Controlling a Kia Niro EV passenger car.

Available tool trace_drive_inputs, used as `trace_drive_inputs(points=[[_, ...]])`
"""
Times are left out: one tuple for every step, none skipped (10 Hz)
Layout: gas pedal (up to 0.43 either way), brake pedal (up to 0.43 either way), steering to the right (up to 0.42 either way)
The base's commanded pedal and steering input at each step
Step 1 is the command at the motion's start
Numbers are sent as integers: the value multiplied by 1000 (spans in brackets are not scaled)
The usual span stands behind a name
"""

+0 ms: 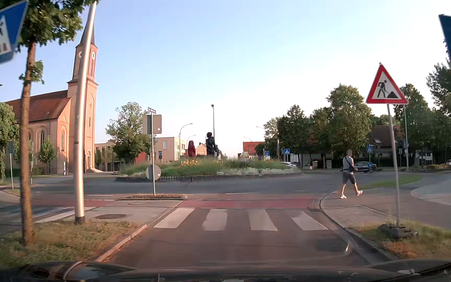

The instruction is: Follow the waypoints while adhering to traffic rules and regulations

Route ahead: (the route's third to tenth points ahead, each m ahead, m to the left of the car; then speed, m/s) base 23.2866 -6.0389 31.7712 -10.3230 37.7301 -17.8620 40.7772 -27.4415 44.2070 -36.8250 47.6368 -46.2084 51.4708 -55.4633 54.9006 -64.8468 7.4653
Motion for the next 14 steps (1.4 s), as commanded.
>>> trace_drive_inputs(points=[[79,18,20],[79,12,21],[79,12,23],[79,18,30],[79,18,40],[79,18,50],[87,12,64],[87,18,77],[87,18,87],[98,18,104],[98,18,125],[138,18,143],[150,18,161],[150,18,174]])
